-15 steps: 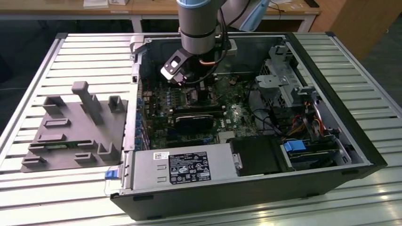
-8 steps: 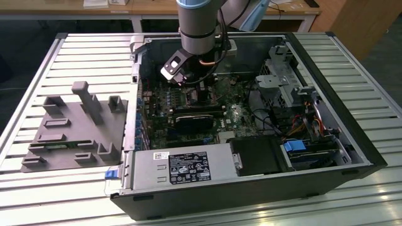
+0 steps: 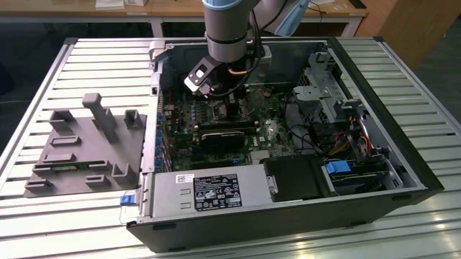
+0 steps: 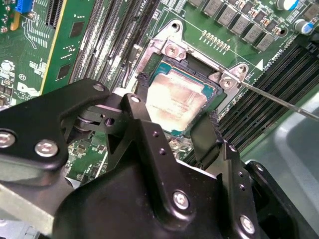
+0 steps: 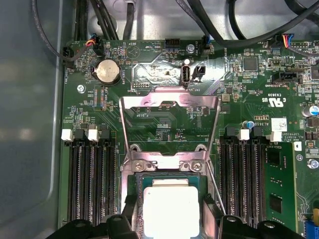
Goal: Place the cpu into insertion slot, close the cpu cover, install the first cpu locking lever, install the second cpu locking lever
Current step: 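Place the cpu into insertion slot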
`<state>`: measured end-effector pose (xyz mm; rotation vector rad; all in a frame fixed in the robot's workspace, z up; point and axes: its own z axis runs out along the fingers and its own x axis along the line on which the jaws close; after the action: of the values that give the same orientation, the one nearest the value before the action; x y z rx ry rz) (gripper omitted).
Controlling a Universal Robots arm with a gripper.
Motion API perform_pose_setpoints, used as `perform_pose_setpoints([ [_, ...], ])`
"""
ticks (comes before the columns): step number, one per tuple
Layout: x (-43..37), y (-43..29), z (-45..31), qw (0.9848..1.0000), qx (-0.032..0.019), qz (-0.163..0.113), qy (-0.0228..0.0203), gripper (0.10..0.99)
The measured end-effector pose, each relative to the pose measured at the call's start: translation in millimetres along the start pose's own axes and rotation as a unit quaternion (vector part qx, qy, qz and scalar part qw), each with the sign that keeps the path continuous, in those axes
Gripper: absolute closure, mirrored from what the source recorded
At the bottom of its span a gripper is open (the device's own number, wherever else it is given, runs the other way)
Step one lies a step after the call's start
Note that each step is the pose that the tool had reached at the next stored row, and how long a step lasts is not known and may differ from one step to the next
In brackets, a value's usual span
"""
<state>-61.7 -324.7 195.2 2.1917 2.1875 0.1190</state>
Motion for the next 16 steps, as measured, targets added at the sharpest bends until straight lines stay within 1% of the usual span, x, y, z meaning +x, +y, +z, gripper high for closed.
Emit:
perform_pose_setpoints([
  [3, 0.0, 0.0, 0.0, 1.0000, 0.0000, 0.000, 0.0058, 0.475],
  [5, 0.0, 0.0, 0.0, 1.0000, 0.0000, 0.001, 0.0083, 0.475],
  [9, 0.0, 0.0, -0.8, 1.0000, 0.0000, 0.001, 0.0086, 0.475],
  [16, 0.2, 0.7, -7.7, 1.0000, 0.0000, 0.001, 0.0086, 0.475],
])
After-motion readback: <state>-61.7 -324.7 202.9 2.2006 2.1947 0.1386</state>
